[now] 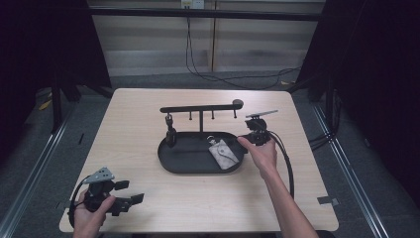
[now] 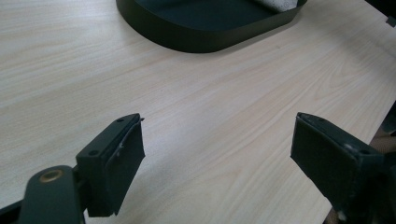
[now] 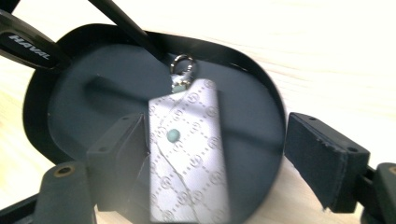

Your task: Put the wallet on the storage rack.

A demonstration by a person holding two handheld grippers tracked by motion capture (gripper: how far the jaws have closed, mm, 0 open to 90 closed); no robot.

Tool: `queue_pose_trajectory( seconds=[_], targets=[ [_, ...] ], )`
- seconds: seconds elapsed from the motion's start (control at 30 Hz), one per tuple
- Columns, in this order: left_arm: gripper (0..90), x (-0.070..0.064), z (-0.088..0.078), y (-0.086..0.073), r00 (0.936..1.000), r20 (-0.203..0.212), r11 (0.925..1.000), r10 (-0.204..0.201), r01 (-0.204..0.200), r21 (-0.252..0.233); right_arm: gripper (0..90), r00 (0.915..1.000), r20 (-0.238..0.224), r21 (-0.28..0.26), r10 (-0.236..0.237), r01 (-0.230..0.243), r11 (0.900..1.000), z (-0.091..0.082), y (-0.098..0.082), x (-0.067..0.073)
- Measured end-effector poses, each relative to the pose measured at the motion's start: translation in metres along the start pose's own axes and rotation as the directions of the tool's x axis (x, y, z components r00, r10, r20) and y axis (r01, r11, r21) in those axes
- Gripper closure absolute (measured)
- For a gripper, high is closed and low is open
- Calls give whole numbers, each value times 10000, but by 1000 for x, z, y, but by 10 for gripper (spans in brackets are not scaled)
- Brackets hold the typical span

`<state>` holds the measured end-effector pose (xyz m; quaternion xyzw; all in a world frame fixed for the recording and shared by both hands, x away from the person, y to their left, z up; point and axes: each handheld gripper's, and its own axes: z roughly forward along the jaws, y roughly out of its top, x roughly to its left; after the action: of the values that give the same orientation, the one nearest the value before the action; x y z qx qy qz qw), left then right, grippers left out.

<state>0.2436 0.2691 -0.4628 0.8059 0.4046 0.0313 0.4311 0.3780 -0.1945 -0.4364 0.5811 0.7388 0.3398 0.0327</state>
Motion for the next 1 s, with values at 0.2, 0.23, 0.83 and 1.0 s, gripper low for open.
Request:
queue_pose_trajectory(
  seconds=[0.2, 0.23, 0.83, 1.0],
  targets=[
    [171, 0, 1, 0, 10000, 31, 9999, 29, -30, 138, 220, 9998, 25, -205, -191, 191, 9996, -12, -10, -5],
    [171, 0, 1, 0, 10000, 43, 9999, 2, -2, 105, 220, 9998, 25, -205, -191, 191, 9996, -12, -10, -5],
    [172, 0, -1, -1, 9998, -2, 9998, -188, 188, -41, 219, 9971, 286, -712, -708, 727, 9948, -42, -49, -17],
    [172, -1, 0, -1, 9999, 15, 9999, -116, 116, -30, 212, 9949, 474, -834, -890, 927, 9922, -53, -67, -20]
  ],
)
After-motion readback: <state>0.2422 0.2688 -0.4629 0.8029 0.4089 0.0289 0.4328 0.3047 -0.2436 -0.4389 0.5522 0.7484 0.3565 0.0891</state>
